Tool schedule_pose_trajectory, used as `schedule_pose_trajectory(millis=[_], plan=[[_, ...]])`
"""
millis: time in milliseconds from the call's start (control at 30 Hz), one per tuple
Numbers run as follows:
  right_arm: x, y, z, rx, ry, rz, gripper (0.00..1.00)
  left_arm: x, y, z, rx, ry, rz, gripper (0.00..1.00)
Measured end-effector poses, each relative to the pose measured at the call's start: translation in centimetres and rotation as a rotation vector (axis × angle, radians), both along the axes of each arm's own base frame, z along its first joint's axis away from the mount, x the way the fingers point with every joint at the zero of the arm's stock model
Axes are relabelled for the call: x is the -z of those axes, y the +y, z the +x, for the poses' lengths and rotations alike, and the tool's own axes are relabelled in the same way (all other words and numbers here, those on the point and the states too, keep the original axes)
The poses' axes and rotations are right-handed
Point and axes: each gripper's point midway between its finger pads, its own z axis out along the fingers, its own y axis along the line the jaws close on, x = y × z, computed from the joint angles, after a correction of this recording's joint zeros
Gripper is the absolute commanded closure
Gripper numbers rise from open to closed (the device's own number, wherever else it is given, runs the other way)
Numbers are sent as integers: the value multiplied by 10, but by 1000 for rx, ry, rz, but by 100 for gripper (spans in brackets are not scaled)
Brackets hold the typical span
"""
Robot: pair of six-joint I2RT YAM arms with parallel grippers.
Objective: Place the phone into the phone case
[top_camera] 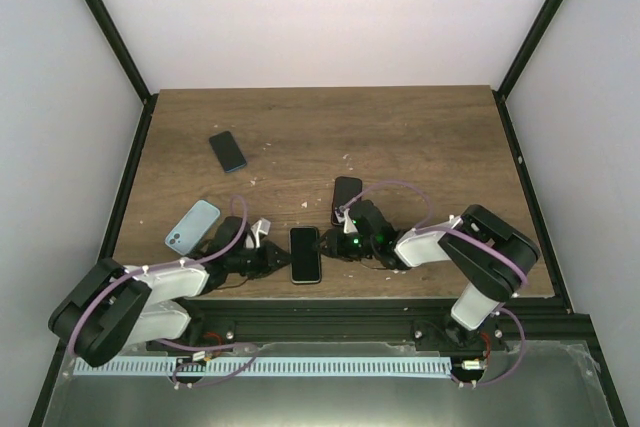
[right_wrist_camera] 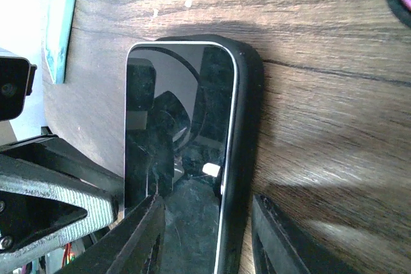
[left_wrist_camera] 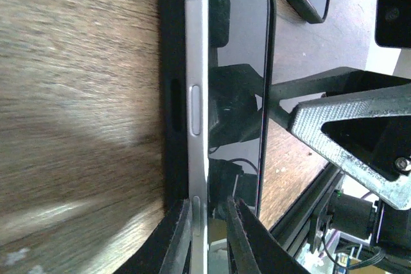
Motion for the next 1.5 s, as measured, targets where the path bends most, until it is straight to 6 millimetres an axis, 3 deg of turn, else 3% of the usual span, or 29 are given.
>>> schedule_pose_trajectory(millis=[300,600,767,900,1267,1500], plan=[[0,6,4,-23,-26,11,67,5,-4,-2,1,29,-2,82],[-2,5,5,-24,-38,4,65,2,0,5,-31,15,42,70],[-6,1,0,-23,-41,9,62,-10,1,16,-38,-45,75,64],[-2,-6,-6,-14,-21,2,62,-6,5,16,-37,-40,100,63],[-1,-6,-11,2,15,47,58,3,3,10,10,-21,104,84],[-3,5,-12,-19,40,113,54,6,1,12,19,-32,101,88]])
